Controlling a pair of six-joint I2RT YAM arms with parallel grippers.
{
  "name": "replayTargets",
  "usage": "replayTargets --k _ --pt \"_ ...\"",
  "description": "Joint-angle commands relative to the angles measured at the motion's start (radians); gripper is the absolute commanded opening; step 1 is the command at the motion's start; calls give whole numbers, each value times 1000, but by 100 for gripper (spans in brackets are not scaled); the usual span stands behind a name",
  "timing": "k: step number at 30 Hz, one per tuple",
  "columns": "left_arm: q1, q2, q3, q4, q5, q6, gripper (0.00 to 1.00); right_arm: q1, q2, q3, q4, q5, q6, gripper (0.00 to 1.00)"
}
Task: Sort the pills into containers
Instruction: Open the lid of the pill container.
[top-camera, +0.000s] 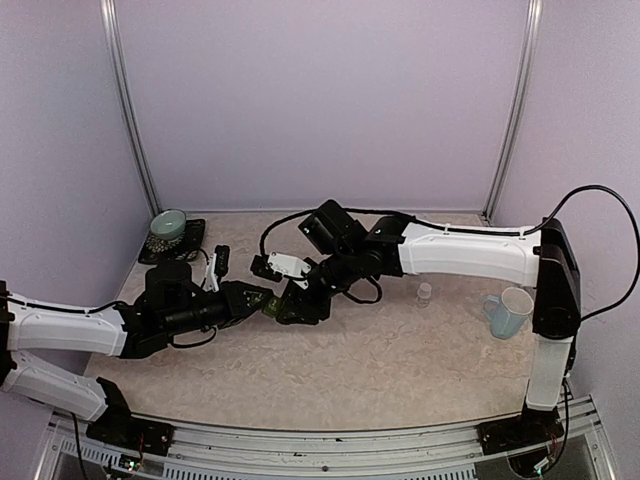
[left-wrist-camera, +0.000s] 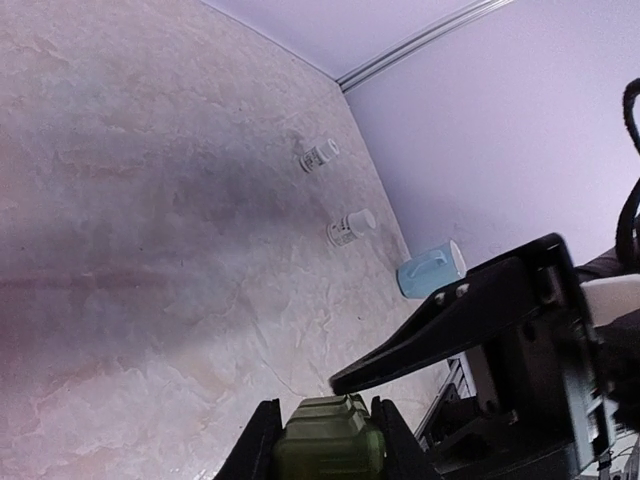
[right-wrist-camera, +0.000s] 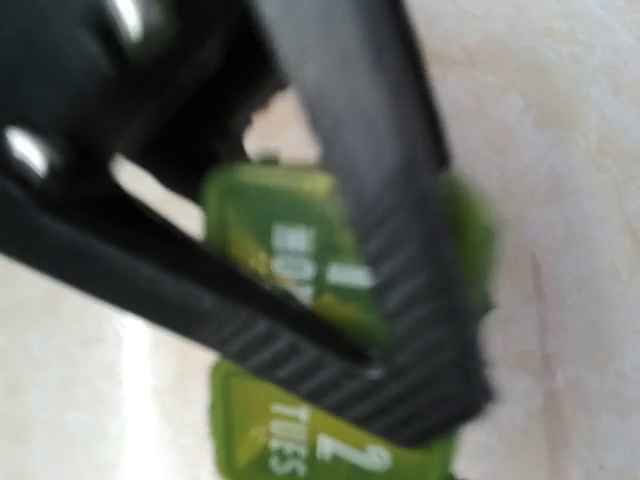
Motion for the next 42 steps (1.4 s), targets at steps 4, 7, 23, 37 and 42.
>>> replayTargets --k 4,7,23,37,42 --pt "-2 7 -19 -47 2 54 15 -48 -37 56 -53 -96 37 59" --pt "-3 4 -23 -44 3 51 15 -54 -45 52 -61 1 40 63" --pt "-5 10 -17 -33 -11 35 15 28 -89 -58 34 157 43 100" --pt "-5 11 -10 -31 -9 34 15 55 -27 -32 53 253 60 100" --pt "-5 18 -3 -33 -7 36 15 65 -2 -8 47 256 65 100"
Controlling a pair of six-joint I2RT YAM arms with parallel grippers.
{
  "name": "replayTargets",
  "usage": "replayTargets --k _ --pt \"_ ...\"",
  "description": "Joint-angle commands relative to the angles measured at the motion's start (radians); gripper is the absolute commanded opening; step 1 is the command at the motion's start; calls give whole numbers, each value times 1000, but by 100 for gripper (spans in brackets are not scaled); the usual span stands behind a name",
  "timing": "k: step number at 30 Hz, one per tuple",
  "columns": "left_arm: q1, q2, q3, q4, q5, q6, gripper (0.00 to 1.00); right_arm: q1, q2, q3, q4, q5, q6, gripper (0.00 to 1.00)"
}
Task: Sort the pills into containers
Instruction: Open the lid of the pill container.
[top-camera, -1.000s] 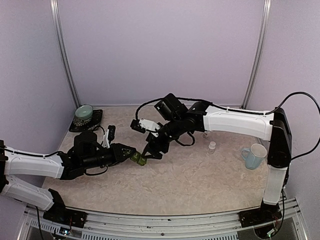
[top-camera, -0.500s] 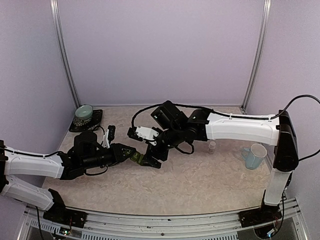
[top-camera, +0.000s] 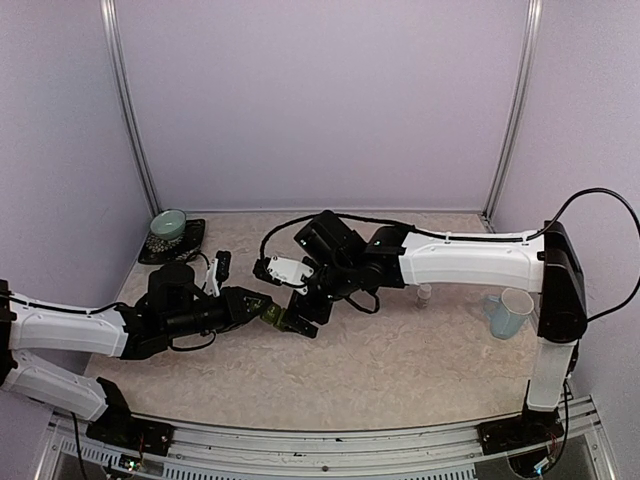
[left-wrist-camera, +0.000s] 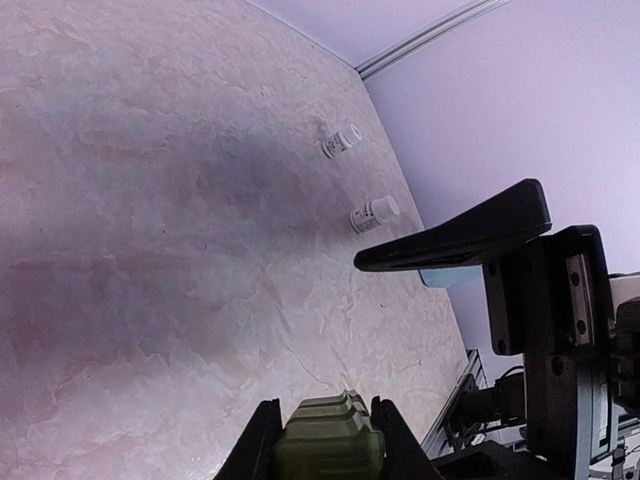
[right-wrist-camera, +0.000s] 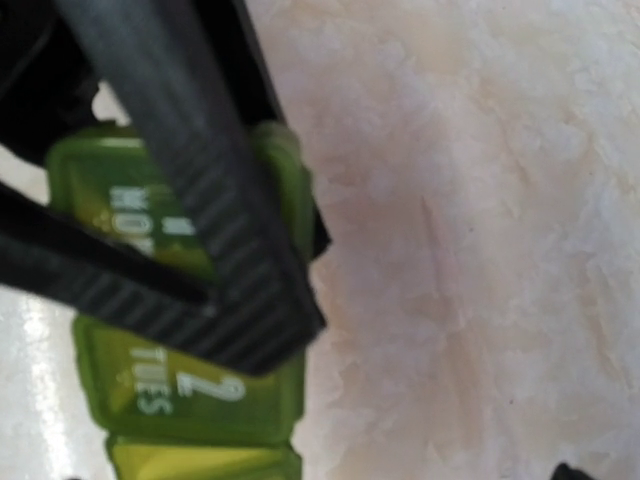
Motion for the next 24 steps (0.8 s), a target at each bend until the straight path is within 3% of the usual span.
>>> replayTargets --k 1,7,24 --pt "-5 8 9 13 -6 7 15 17 30 39 15 16 16 100" --pt "-5 4 11 9 -6 9 15 19 18 29 32 -2 19 100" --pt "-5 -8 11 -3 -4 12 15 4 -55 -12 45 253 17 100"
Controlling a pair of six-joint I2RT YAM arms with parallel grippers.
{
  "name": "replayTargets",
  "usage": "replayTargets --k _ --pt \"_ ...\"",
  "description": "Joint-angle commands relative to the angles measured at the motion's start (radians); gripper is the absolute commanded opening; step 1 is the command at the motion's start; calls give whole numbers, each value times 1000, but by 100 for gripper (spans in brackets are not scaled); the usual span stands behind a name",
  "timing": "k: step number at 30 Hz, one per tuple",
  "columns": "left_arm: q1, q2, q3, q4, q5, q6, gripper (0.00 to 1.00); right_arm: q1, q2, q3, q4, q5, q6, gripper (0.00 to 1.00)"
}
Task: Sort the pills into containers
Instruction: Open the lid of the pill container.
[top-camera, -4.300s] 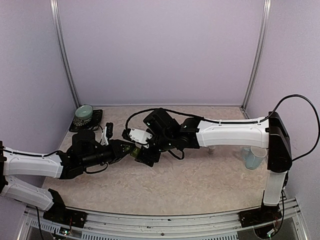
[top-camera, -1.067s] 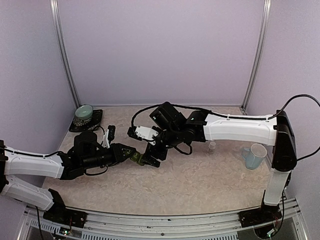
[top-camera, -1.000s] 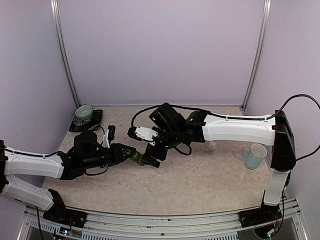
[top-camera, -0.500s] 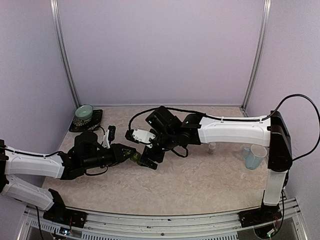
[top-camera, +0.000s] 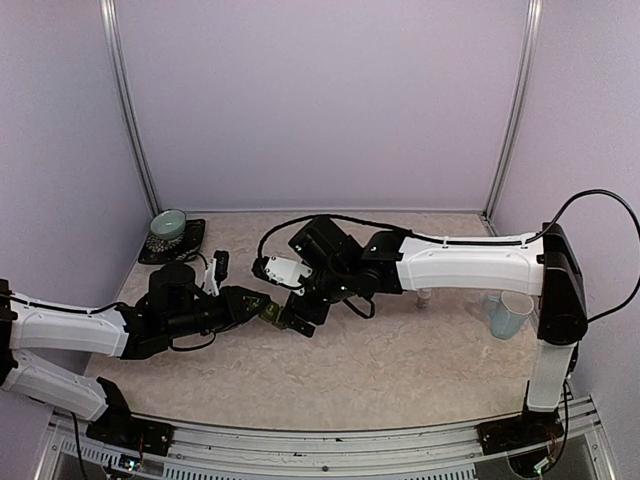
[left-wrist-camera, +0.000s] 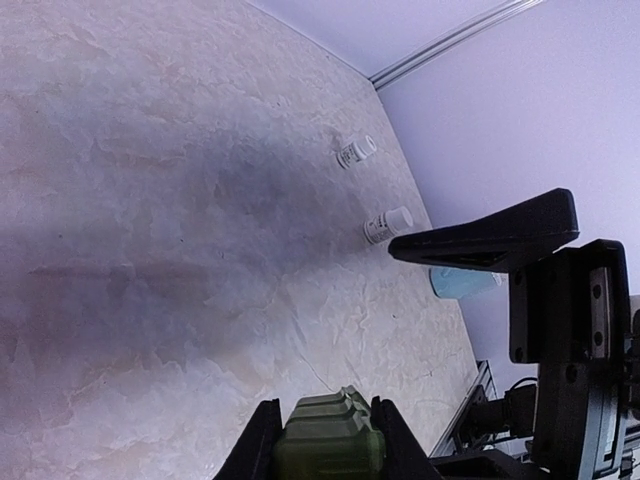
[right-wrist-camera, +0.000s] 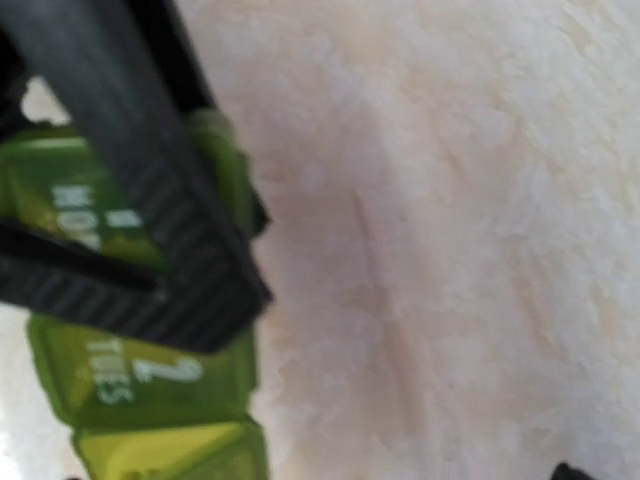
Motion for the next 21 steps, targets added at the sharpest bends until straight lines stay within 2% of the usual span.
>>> replayTargets --k 1,21 --pt "-5 -13 11 4 30 9 15 -19 -65 -14 22 108 3 100" --pt "-12 -24 -12 53 49 2 15 -51 -33 -25 46 104 -9 100"
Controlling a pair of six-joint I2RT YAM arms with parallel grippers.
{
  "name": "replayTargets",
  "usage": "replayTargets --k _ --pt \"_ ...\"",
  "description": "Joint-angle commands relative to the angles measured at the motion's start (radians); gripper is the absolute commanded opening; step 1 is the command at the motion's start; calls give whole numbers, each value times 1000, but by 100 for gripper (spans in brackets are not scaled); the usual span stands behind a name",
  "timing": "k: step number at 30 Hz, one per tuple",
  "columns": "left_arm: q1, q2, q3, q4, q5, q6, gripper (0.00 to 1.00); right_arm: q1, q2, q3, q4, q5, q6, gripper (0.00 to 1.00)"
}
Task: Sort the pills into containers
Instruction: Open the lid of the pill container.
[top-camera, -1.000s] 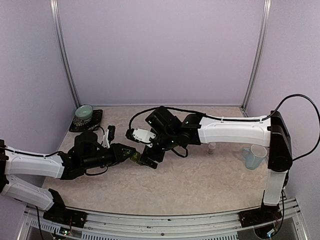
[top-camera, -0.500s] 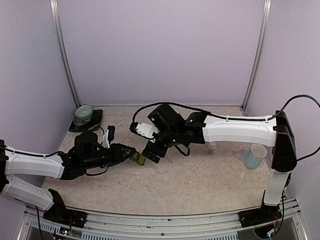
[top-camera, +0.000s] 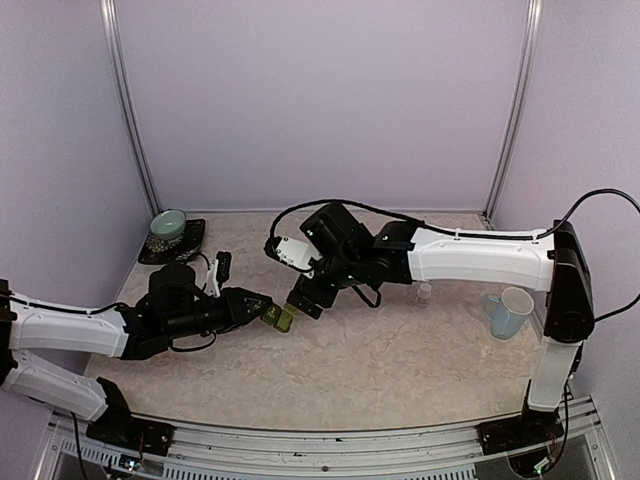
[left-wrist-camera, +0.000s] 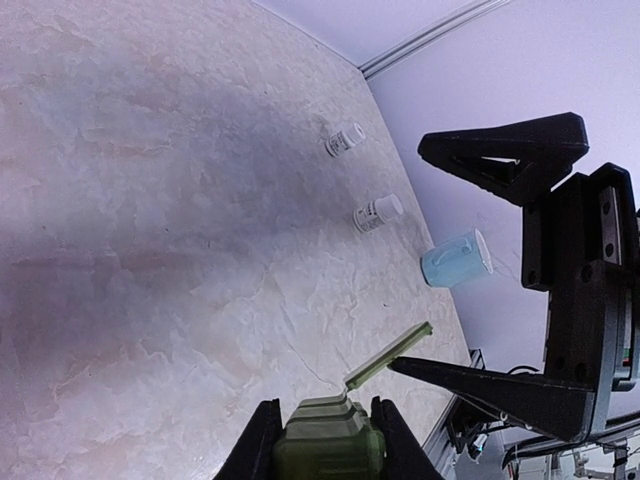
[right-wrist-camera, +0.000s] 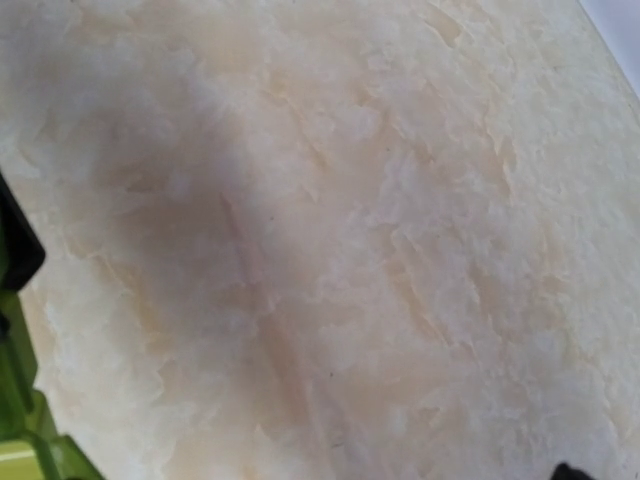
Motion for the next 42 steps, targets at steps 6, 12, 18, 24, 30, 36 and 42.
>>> replayTargets --k 6,12,18,24,30,36,42 --pt "-6 -32 -28 94 44 -2 15 -23 18 -31 36 -47 -4 100" --pt "-7 -36 -31 109 59 -1 15 -41 15 -39 52 -73 1 100" --pt "-10 -42 -38 135 69 -2 15 -46 24 -40 65 -130 -9 100" --pt "-12 -50 -43 159 77 -2 15 -46 29 -50 65 -200 -16 100" --pt "-15 -54 -46 179 88 -1 15 -49 24 -55 71 -281 -22 100" --pt "-18 -61 -49 180 91 1 15 -57 20 -55 67 -321 -18 100" --pt "-20 -67 -53 174 78 -3 15 -72 10 -50 56 -275 8 100"
